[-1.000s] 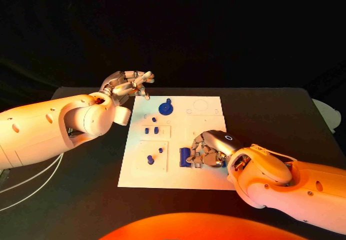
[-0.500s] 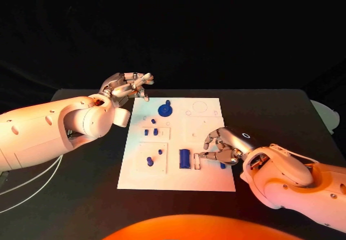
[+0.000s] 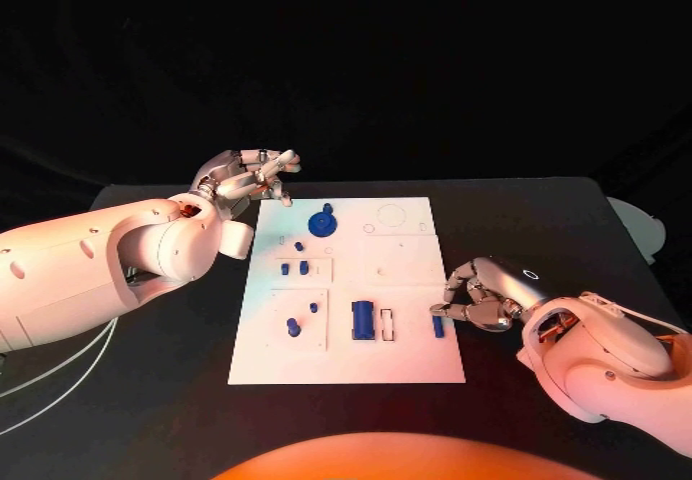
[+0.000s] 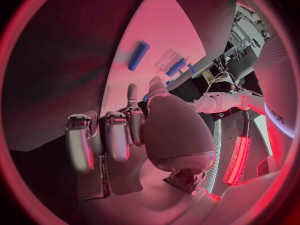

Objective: Assemble the parts on the task board

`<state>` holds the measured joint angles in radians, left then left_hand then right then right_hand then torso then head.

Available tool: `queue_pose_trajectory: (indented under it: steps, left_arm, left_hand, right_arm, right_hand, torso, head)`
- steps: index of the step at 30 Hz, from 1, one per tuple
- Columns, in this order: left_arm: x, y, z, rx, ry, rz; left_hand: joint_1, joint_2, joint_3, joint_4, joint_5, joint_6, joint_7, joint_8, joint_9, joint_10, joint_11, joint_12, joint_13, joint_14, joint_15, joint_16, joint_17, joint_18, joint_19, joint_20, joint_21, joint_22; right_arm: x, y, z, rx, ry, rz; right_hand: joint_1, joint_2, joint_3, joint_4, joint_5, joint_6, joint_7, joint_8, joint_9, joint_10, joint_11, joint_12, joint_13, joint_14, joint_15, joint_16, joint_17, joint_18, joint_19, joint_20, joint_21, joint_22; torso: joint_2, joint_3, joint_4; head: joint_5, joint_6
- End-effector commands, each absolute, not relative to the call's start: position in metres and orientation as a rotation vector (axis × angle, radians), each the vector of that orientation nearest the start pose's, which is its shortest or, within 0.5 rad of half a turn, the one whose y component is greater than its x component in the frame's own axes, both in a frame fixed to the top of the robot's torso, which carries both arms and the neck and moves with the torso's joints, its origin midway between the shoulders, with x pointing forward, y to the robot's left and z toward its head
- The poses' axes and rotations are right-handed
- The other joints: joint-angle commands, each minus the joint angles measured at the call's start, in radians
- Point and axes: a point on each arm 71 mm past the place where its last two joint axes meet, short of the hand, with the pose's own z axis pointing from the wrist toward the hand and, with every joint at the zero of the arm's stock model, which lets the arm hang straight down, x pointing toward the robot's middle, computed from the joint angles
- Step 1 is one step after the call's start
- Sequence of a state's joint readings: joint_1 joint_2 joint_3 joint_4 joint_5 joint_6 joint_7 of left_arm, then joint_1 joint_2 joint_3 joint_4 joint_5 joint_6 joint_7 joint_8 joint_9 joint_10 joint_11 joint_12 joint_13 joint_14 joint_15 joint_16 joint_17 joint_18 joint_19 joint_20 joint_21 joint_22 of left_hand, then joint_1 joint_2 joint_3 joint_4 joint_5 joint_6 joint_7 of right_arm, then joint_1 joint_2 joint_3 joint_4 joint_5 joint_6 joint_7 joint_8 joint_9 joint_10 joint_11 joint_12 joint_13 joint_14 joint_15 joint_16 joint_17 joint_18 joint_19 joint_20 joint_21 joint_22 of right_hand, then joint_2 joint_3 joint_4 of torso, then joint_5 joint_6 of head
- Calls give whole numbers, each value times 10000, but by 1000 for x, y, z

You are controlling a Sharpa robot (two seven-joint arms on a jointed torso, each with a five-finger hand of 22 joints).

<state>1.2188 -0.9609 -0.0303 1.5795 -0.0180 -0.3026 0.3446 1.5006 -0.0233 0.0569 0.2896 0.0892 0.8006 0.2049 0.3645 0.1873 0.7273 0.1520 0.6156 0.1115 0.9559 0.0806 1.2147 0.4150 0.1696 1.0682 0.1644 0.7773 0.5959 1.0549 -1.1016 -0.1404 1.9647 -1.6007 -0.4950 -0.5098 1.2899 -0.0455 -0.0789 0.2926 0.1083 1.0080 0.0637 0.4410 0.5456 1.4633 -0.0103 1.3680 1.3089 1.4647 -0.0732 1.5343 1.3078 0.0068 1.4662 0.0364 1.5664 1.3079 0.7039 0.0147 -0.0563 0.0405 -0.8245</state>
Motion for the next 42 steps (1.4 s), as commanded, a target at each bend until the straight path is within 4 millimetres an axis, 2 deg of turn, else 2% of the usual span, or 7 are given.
queue_pose_trajectory:
  steps: [1,11,19,29,33,36,42]
  left_arm:
    - [482,248,-162,-11142,14168,-15080]
    - [482,249,-163,-11147,14176,-15074]
    - [481,249,-163,-11157,14175,-15052]
    - [481,250,-163,-11153,14178,-15035]
    - [481,250,-163,-11154,14180,-15033]
    - [481,250,-162,-11153,14180,-15029]
    - [480,251,-162,-11149,14178,-15016]
  left_hand:
    - [-35,-72,71,-8,22,-56,44,31,-1,-43,6,66,-9,-61,-1,-3,-12,144,-49,11,4,10]
    - [-35,-72,71,-8,22,-56,44,31,-1,-43,6,66,-9,-61,-1,-3,-12,144,-49,11,4,10]
    - [-35,-72,71,-8,22,-56,44,31,-1,-43,6,66,-9,-61,-1,-3,-12,144,-49,11,4,10]
    - [-35,-72,71,-8,22,-56,44,31,-1,-43,6,66,-9,-61,-1,-3,-12,144,-49,11,4,10]
    - [-35,-72,71,-8,22,-56,44,31,-1,-43,6,66,-9,-61,-1,-3,-12,144,-49,11,4,10]
    - [-35,-72,71,-8,22,-56,44,31,-1,-43,6,66,-9,-61,-1,-3,-12,144,-49,11,4,10]
    - [-35,-72,71,-8,22,-56,44,31,-1,-43,6,66,-9,-61,-1,-3,-12,144,-49,11,4,10]
  right_arm:
    - [356,-217,-236,166,18130,4457]
    - [354,-215,-252,272,18633,4178]
    - [354,-211,-258,215,18819,4135]
    - [355,-209,-262,-205,19094,3927]
    - [355,-207,-263,-428,19146,3849]
    - [355,-206,-264,-535,19146,3793]
    - [355,-204,-263,-504,19021,3797]
  right_hand:
    - [-141,-13,-79,14,49,102,7,63,58,138,27,-53,1372,895,46,43,1818,-68,1046,59,44,2629]
    - [-151,76,-70,-1,173,62,-7,70,126,119,11,-89,1351,890,30,34,1797,-68,1046,47,44,2629]
    - [105,152,-13,-27,382,7,-28,69,227,99,-9,-124,1331,887,11,27,1785,-68,1046,29,44,2629]
    - [1351,125,334,-163,802,-27,-99,-9,369,67,-78,-169,1308,887,-50,24,1790,-68,1046,-29,44,2629]
    - [2376,142,1007,-378,356,31,-139,-135,328,35,-124,-199,1298,886,-95,20,1789,-68,1046,-82,44,2629]
    - [2877,60,1627,-432,725,105,-148,-262,260,5,-129,-233,1284,885,-108,17,1787,-68,1046,-103,44,2629]
    - [2591,-674,3362,-85,1177,139,-163,-310,398,19,-125,-276,1255,886,-110,13,1791,-68,1046,-89,44,2629]
  torso:
    - [7,-5,30]
    - [12,-13,60]
    - [15,-8,20]
    - [14,-11,26]
    - [13,-10,21]
    - [8,-9,25]
    - [3,-11,26]
  head:
    - [-37,-10]
    - [-33,-39]
    - [6,-52]
    - [23,-100]
    - [19,-114]
    - [12,-122]
    - [14,-118]
